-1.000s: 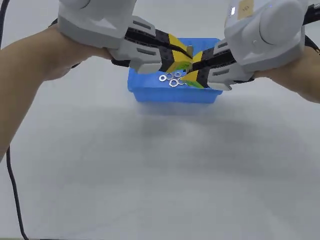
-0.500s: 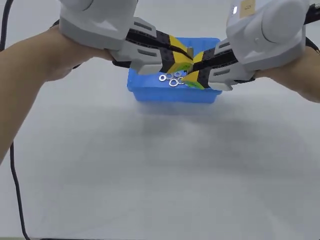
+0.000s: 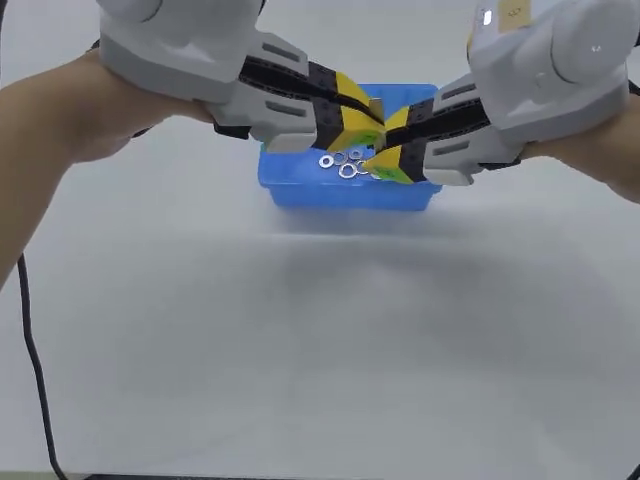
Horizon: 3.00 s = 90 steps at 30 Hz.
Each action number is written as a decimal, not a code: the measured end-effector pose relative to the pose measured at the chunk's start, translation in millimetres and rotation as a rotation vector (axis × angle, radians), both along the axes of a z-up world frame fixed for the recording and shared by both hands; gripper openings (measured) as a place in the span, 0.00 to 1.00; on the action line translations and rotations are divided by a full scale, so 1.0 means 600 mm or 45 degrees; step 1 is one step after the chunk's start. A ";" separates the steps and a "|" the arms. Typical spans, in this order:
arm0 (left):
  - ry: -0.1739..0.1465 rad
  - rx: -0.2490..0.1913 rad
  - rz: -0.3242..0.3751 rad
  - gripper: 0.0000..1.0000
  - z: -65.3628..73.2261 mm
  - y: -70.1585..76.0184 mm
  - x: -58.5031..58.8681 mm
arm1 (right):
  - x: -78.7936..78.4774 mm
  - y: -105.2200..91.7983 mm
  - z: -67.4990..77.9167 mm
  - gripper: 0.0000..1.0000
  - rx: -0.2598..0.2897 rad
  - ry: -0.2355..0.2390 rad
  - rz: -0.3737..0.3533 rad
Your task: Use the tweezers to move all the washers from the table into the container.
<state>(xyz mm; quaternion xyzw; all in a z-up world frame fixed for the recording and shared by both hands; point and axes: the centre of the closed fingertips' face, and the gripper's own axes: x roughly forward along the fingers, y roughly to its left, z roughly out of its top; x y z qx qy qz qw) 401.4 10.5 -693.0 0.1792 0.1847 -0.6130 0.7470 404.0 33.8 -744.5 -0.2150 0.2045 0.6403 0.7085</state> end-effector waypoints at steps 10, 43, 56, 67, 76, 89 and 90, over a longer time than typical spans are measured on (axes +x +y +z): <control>-0.043 -0.021 -0.026 0.07 0.043 0.003 -0.031 | -0.035 -0.006 0.047 0.11 0.045 -0.029 0.040; 0.035 0.088 0.026 0.07 -0.038 0.039 -0.133 | -0.130 -0.013 -0.003 0.08 -0.259 -0.039 0.213; 0.141 0.164 0.037 0.07 -0.124 0.047 -0.134 | -0.136 -0.011 -0.073 0.09 -0.363 0.008 0.237; 0.207 0.222 0.004 0.07 -0.168 0.042 -0.134 | -0.136 -0.021 -0.113 0.09 -0.439 0.036 0.237; 0.236 0.295 0.042 0.07 -0.185 0.047 -0.132 | -0.132 -0.018 -0.121 0.10 -0.456 0.032 0.229; 0.207 0.379 0.063 0.07 -0.195 0.045 -0.145 | -0.139 -0.019 -0.120 0.13 -0.499 0.068 0.208; 0.202 0.380 0.064 0.07 -0.195 0.045 -0.145 | -0.139 -0.019 -0.120 0.13 -0.505 0.064 0.215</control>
